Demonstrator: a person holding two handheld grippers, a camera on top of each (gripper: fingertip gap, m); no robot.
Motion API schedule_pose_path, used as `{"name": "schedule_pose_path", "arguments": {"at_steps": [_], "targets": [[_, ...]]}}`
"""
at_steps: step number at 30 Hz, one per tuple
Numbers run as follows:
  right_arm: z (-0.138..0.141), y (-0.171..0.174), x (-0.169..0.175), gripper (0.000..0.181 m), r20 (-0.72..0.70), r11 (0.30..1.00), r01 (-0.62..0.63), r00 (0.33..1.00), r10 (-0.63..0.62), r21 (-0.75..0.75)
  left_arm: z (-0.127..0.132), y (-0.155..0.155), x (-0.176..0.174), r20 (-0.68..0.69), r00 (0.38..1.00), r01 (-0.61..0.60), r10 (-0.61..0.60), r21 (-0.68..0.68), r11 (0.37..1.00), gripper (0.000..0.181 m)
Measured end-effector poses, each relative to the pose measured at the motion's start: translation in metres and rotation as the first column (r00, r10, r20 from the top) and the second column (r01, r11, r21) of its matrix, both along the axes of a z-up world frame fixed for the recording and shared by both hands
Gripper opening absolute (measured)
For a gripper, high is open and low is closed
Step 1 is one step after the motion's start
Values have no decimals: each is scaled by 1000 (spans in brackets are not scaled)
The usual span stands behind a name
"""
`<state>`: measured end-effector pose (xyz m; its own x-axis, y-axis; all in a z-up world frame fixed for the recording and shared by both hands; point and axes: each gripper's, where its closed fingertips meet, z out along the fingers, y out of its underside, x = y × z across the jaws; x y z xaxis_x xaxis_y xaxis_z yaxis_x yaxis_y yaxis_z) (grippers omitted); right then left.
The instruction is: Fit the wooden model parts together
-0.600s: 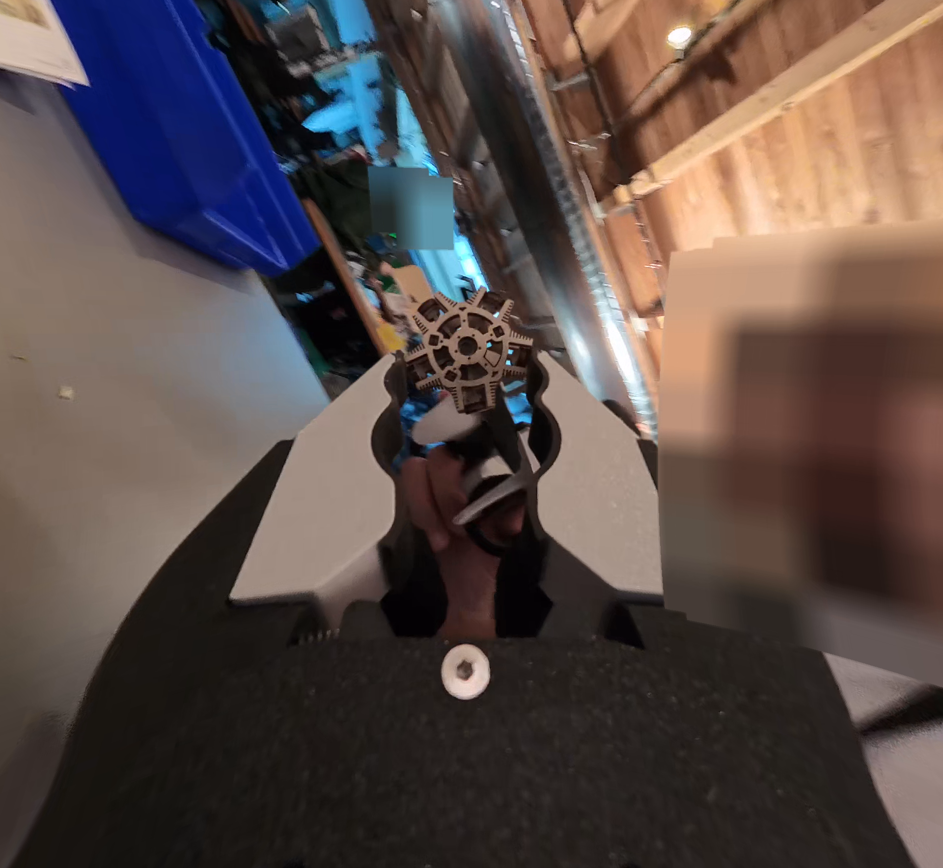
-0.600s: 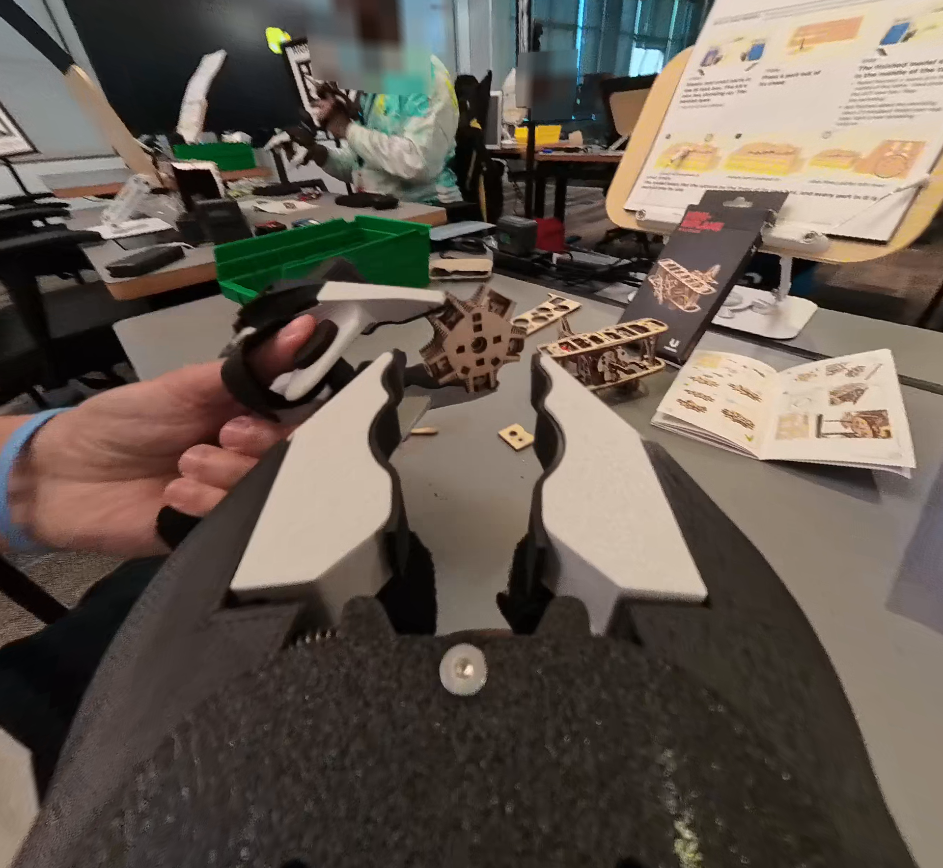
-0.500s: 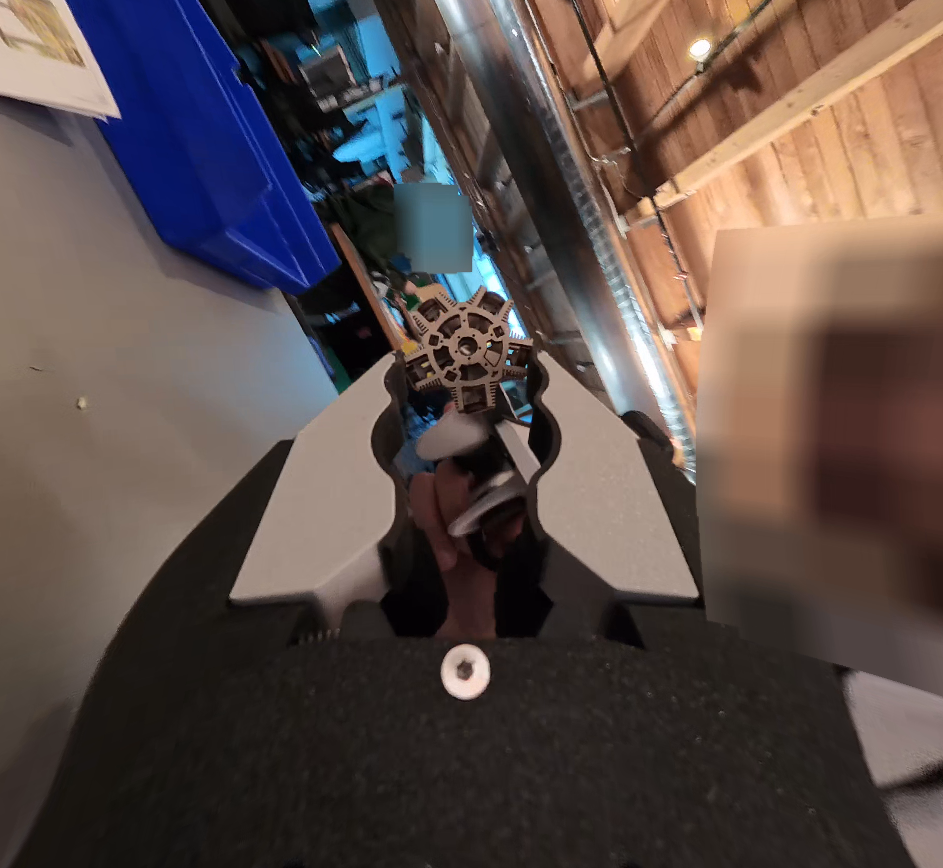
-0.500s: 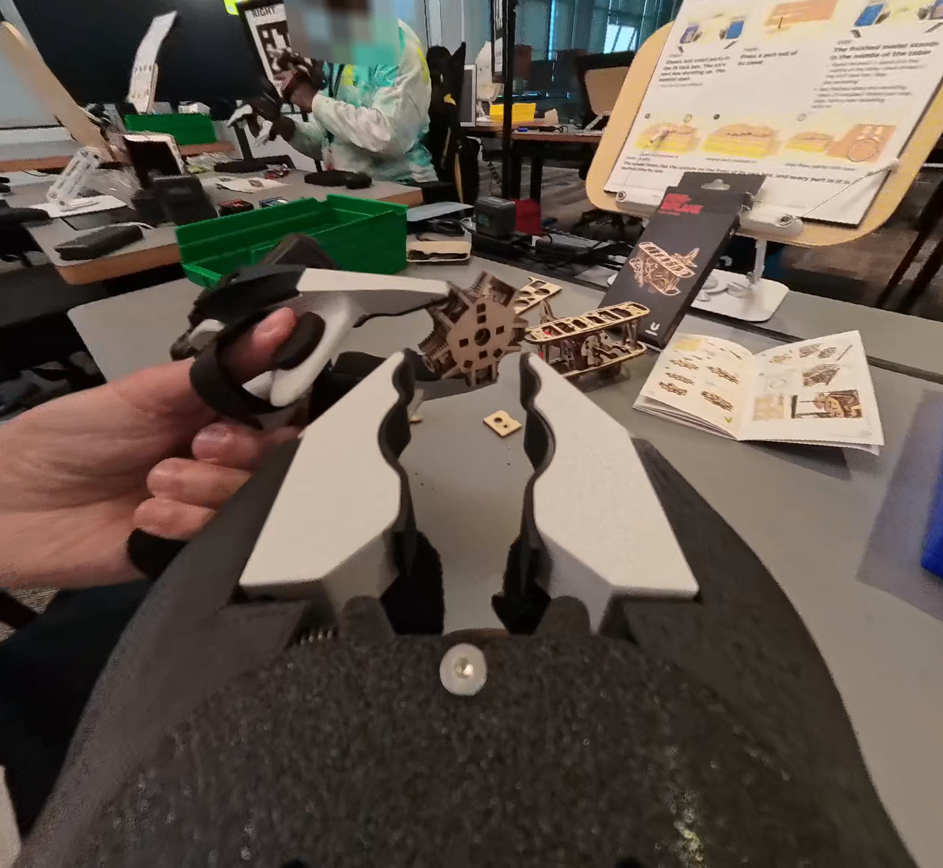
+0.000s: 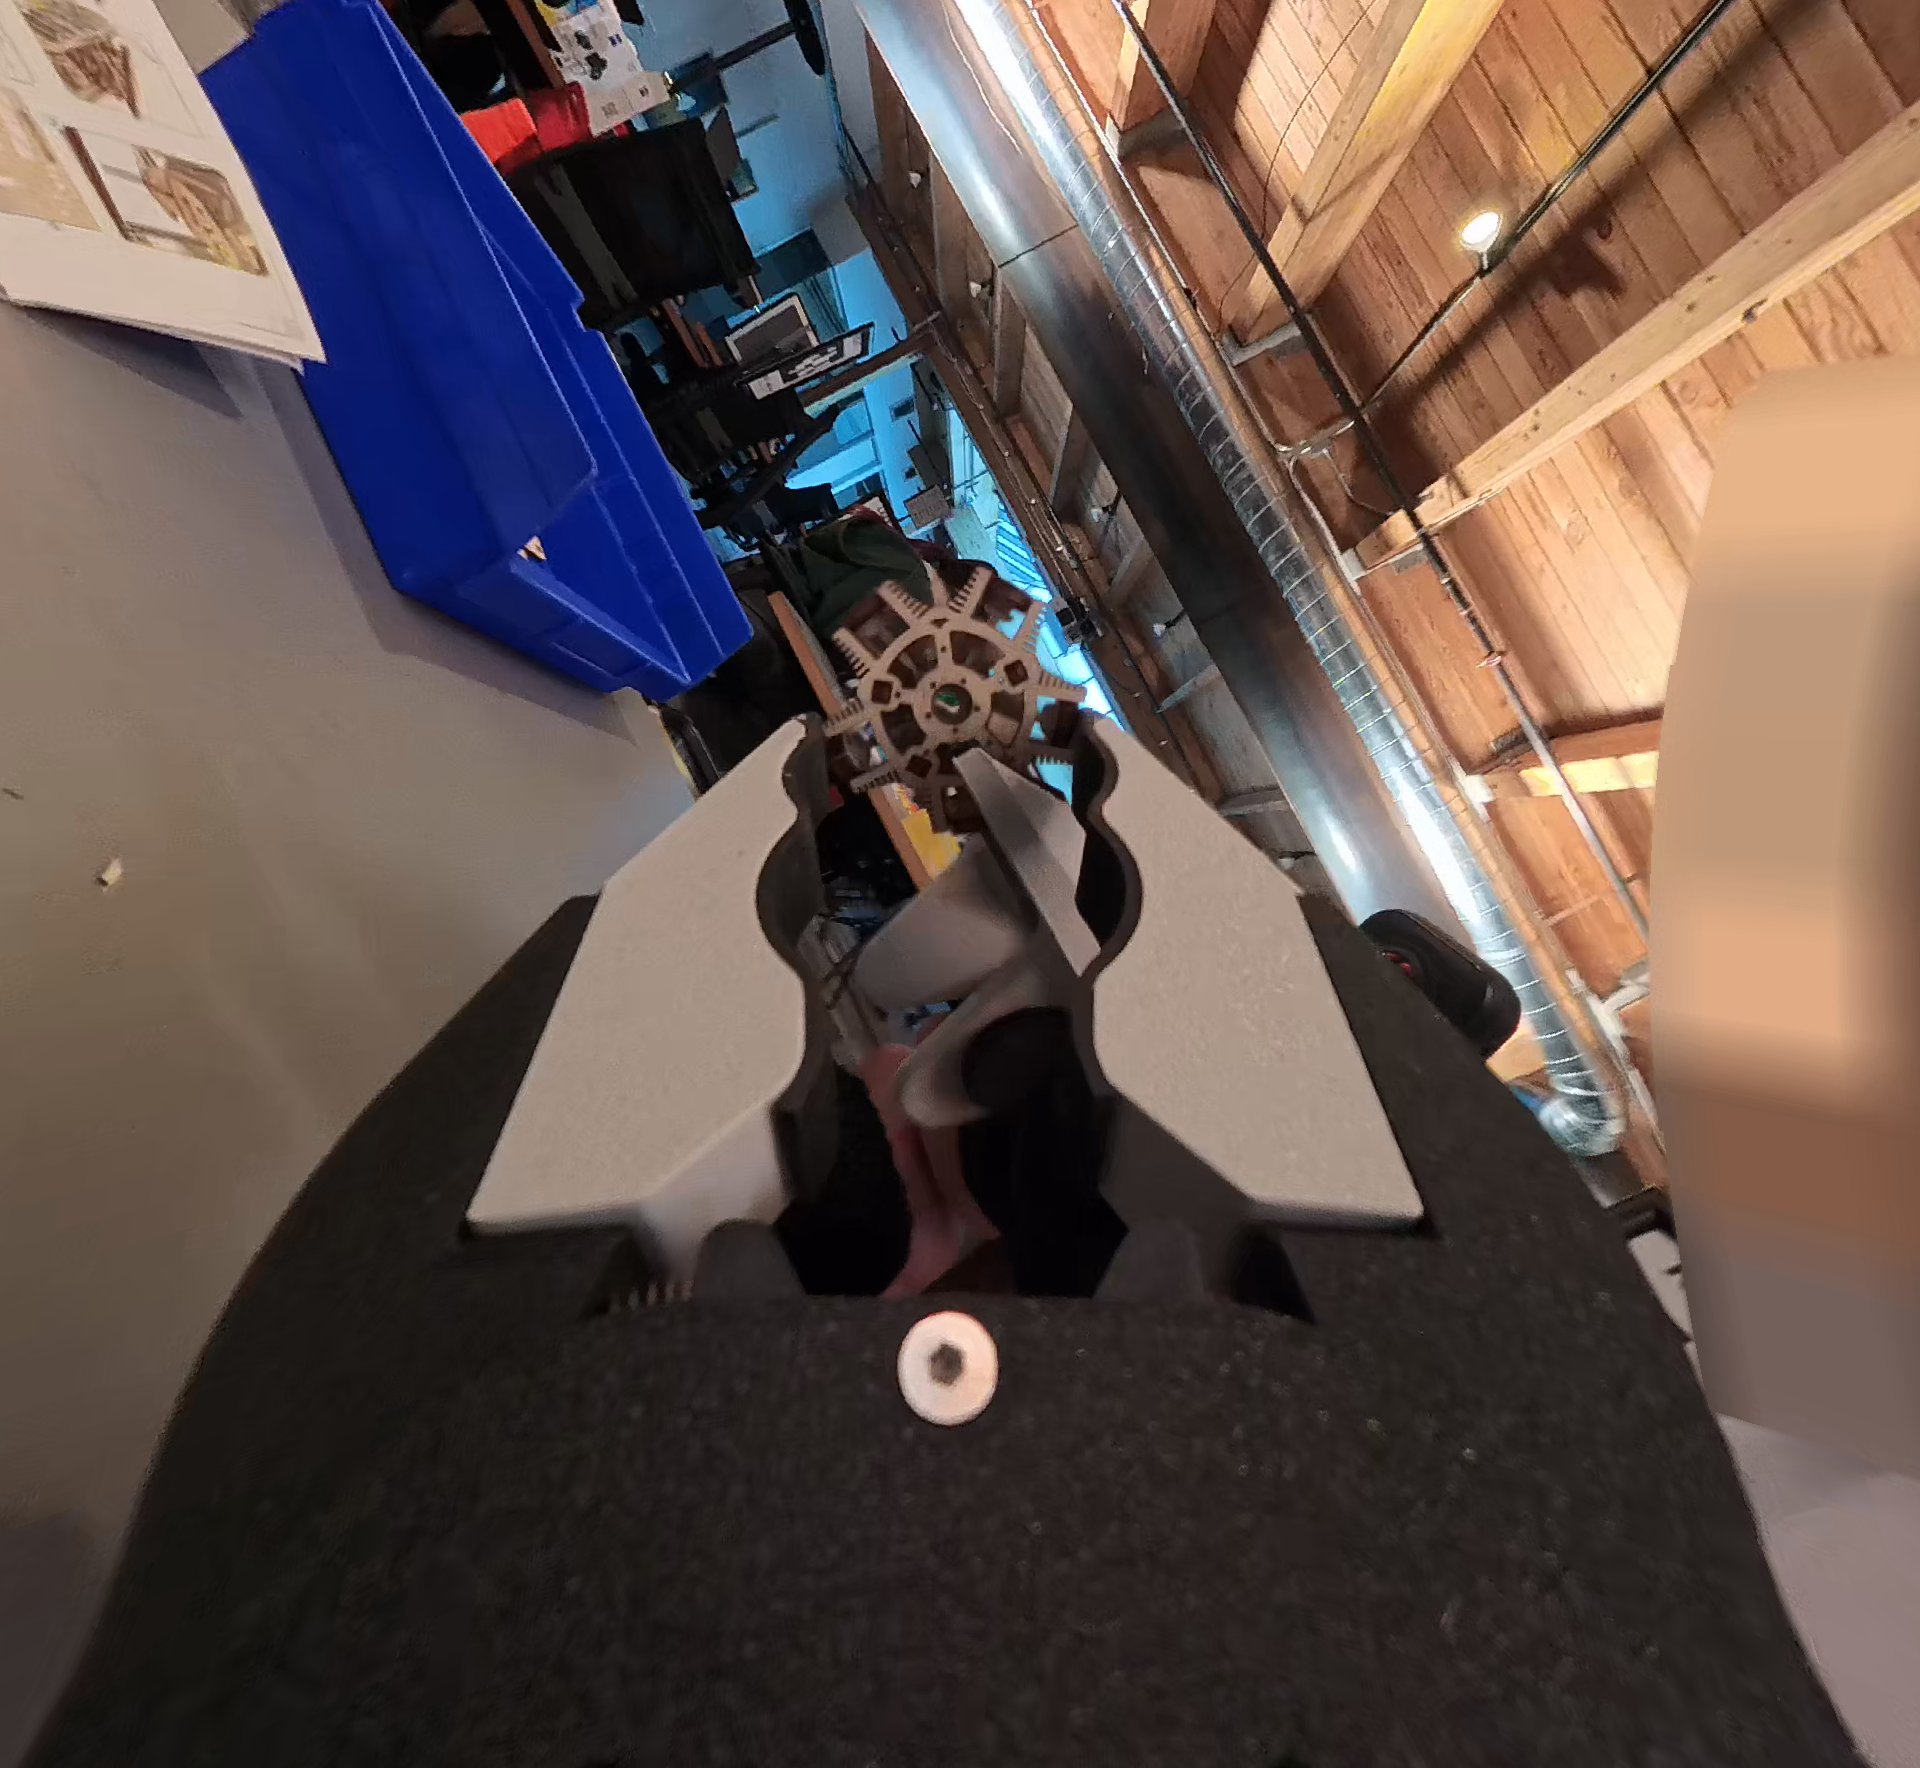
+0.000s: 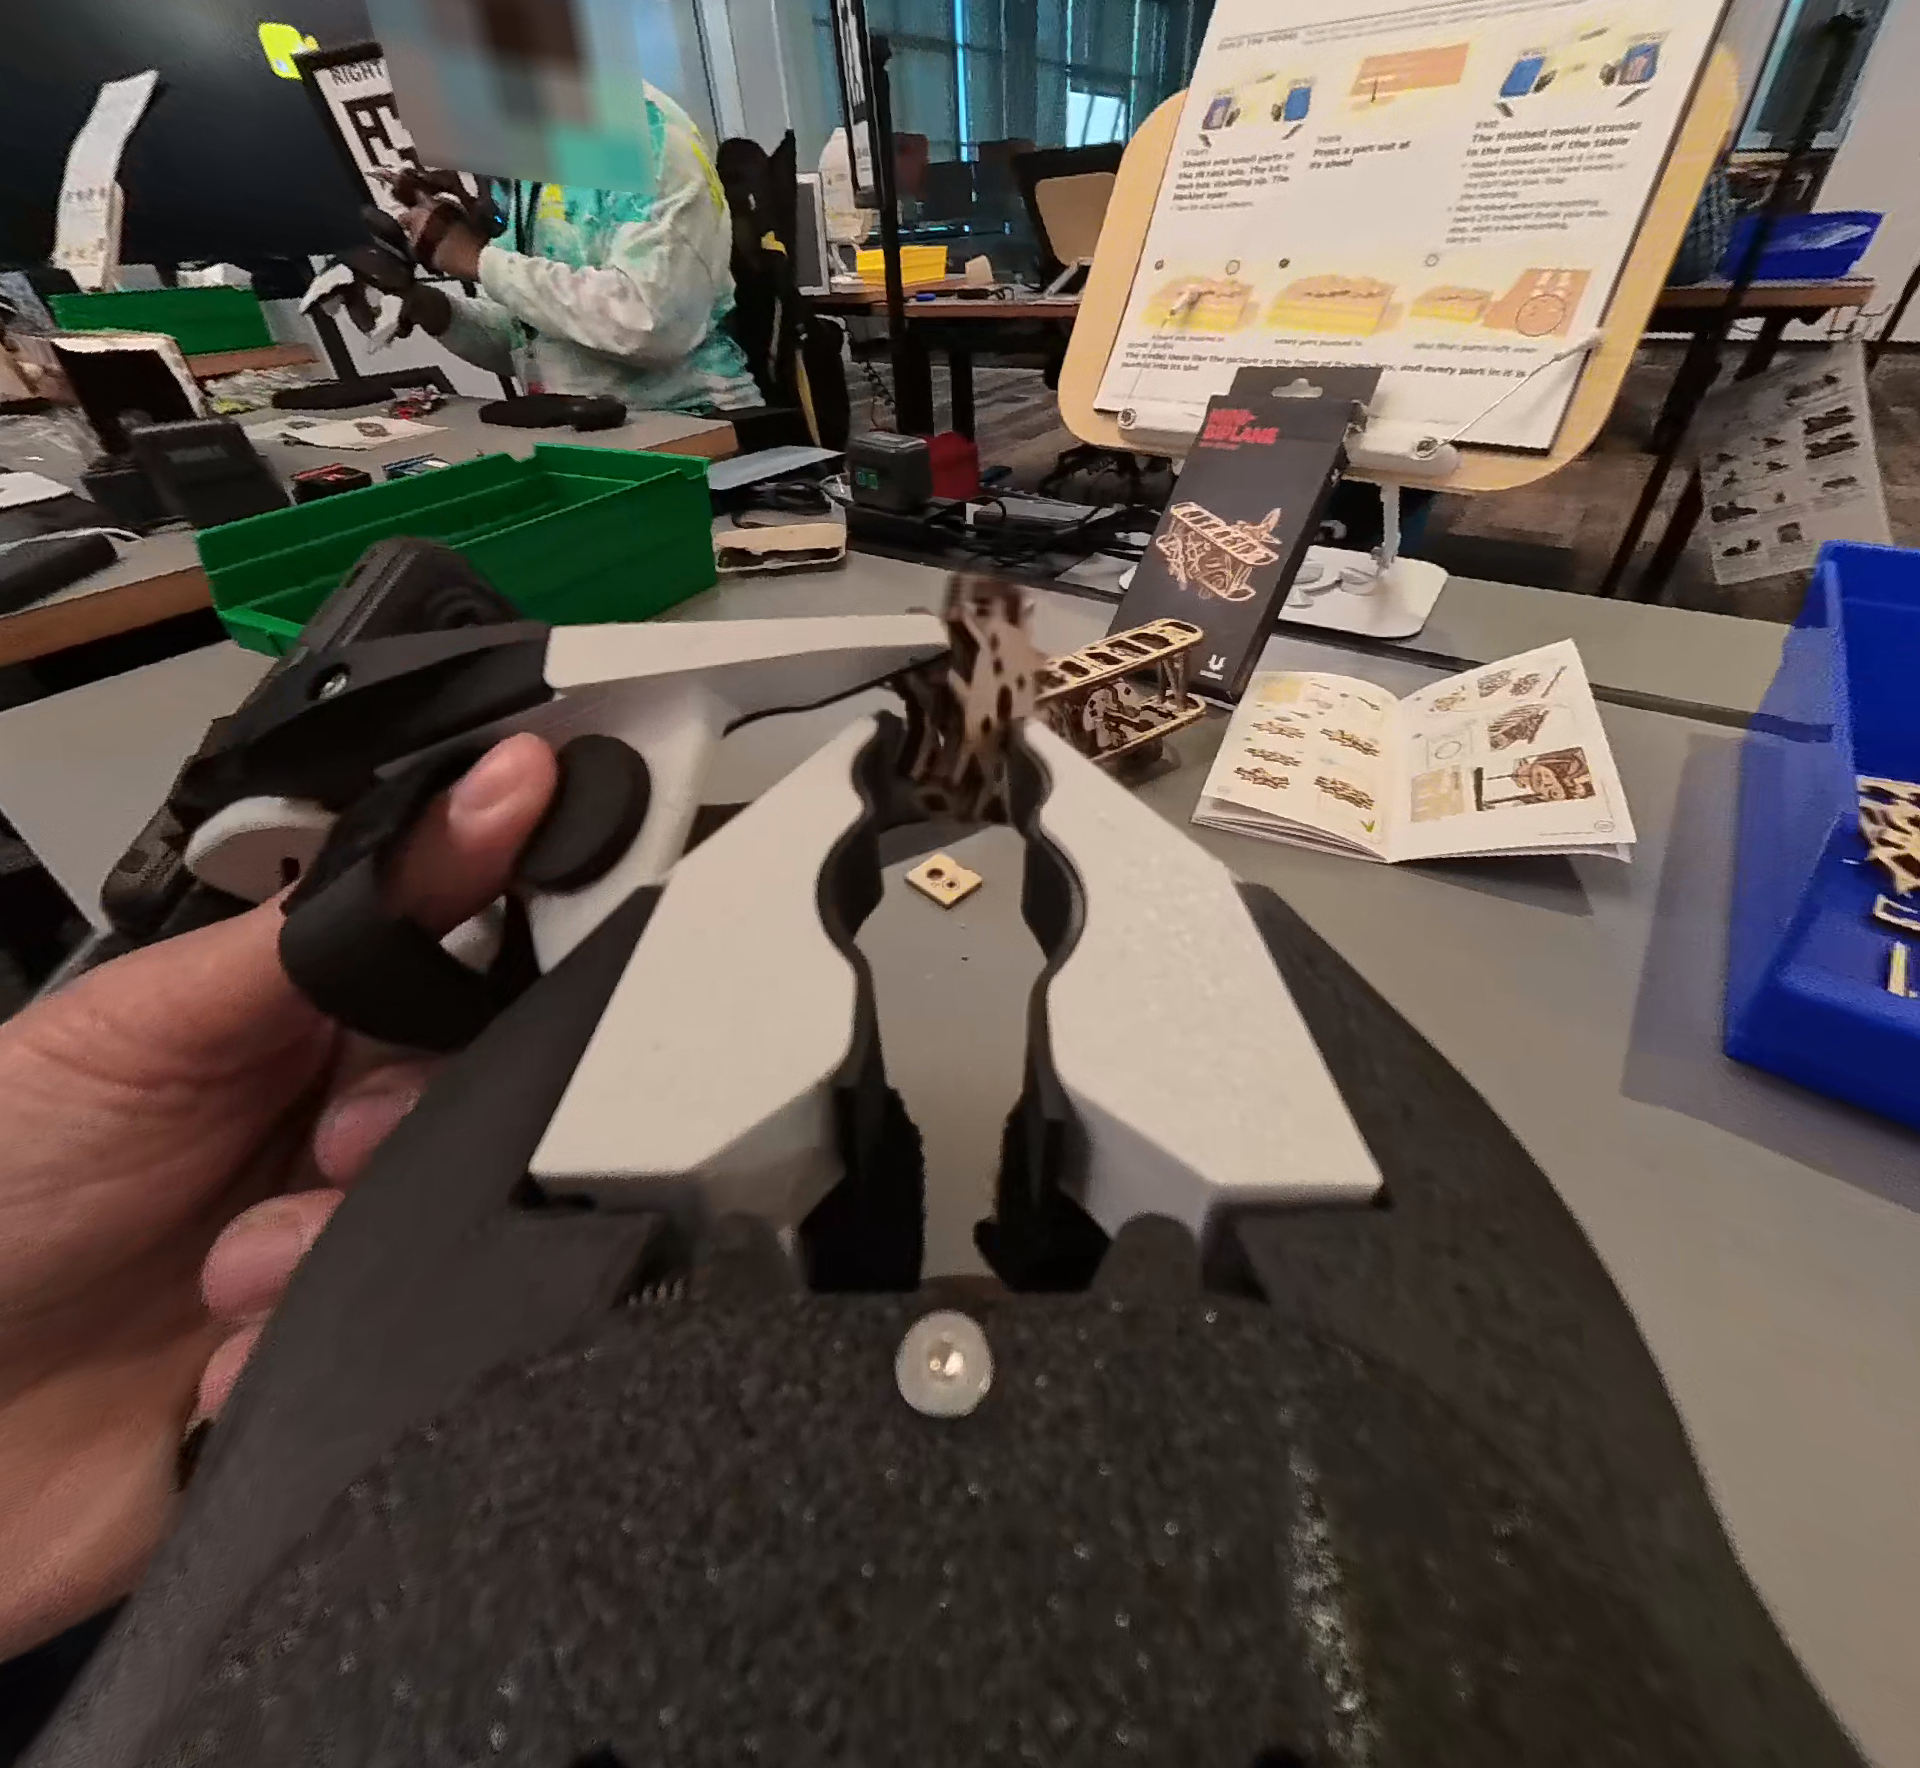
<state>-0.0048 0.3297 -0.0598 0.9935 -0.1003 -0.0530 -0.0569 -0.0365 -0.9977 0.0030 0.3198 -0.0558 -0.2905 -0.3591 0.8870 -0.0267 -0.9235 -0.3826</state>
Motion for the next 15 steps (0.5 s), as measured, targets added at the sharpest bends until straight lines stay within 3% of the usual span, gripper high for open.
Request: {"name": "schedule_pose_path", "arguments": {"at_steps": [5, 9, 12, 15], "targets": [[4, -5, 4, 11, -4, 999, -46, 999, 46, 22, 0, -3, -2, -11, 999, 37, -36, 115, 993, 48], [5, -8, 9, 10, -161, 984, -164, 971, 174, 73, -10, 6, -12, -67, 996, 77, -62, 266, 961, 55], [4, -11, 7, 10, -313, 935, -330, 881, 355, 130, -14, 19, -24, -122, 985, 163, -120, 446, 880, 55], [9, -17, 1, 9, -458, 843, -485, 711, 534, 231, -17, 18, -34, -209, 938, 348, -278, 560, 752, 47]]}}
